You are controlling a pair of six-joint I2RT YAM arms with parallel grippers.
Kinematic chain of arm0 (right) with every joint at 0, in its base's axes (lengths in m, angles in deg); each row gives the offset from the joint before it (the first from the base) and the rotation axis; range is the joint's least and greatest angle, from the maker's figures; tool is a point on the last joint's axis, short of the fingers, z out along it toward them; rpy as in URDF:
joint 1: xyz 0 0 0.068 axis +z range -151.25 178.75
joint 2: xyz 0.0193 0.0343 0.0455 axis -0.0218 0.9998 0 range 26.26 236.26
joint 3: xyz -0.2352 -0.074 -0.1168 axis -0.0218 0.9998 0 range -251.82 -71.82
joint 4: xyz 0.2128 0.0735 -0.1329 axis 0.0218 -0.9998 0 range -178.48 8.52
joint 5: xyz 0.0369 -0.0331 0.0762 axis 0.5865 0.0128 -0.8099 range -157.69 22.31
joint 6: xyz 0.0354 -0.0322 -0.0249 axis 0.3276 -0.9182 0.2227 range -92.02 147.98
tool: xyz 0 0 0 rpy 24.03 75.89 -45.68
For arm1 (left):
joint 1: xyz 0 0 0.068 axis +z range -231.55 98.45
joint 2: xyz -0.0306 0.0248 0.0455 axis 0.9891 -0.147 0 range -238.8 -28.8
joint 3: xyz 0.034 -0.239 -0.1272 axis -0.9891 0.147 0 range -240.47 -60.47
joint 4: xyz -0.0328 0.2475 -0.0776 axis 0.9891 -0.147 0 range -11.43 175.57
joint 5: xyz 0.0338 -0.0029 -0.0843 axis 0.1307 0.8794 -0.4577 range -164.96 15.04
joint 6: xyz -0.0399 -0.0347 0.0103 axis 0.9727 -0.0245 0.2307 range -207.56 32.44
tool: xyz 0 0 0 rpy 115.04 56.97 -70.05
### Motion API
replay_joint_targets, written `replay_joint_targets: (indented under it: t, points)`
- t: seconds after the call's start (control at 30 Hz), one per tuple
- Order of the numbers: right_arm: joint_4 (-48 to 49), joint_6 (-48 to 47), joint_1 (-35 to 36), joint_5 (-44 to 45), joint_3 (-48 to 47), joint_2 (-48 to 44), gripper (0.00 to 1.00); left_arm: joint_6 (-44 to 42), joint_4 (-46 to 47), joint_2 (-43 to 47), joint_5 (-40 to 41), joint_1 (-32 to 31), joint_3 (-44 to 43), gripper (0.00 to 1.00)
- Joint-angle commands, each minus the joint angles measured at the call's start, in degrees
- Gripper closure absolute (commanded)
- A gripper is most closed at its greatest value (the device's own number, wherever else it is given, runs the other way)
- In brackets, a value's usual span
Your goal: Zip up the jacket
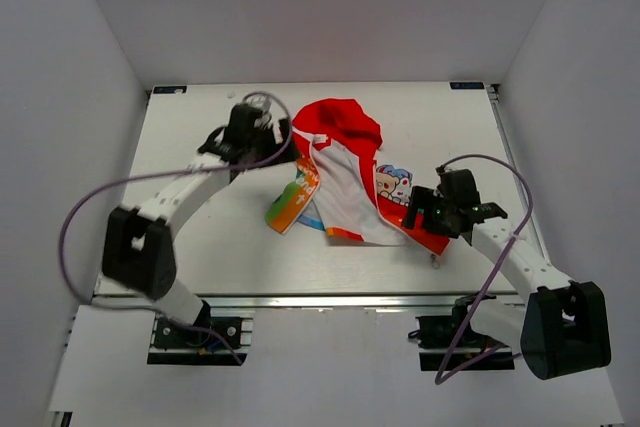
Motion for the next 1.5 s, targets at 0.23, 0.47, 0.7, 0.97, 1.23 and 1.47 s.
replay_joint_targets:
  t: [0.23,0.47,0.7,0.97,1.23,1.47]
  points:
    - [-9.22,10.82,0.26,17.26,-0.35,-0.59,0.11,7.58,-5.46,20.56,8.08,0.2,28.99,0.02]
    - [-10.29,11.79,-0.62,21.57,0.78,0.02,0.11,6.44,-2.3,13.72,5.37,0.2,28.65,0.06]
    - [-5.54,10.74,-1.85,14.47,2.19,5.64,0.12,5.47,3.41,6.68,-2.71,0.2,27.85,0.26]
    - [7.36,7.05,-1.68,-7.57,4.13,8.72,0.71,5.74,11.85,-1.04,-12.99,0.2,27.07,0.77]
    - [12.13,8.27,0.61,-14.11,-3.15,15.21,1.0,5.04,7.73,-7.73,-7.3,1.25,13.47,1.0]
    - [9.15,7.31,1.58,-15.51,-24.51,23.05,1.0,3.28,-3.16,-13.81,-4.65,6.44,-10.71,1.0]
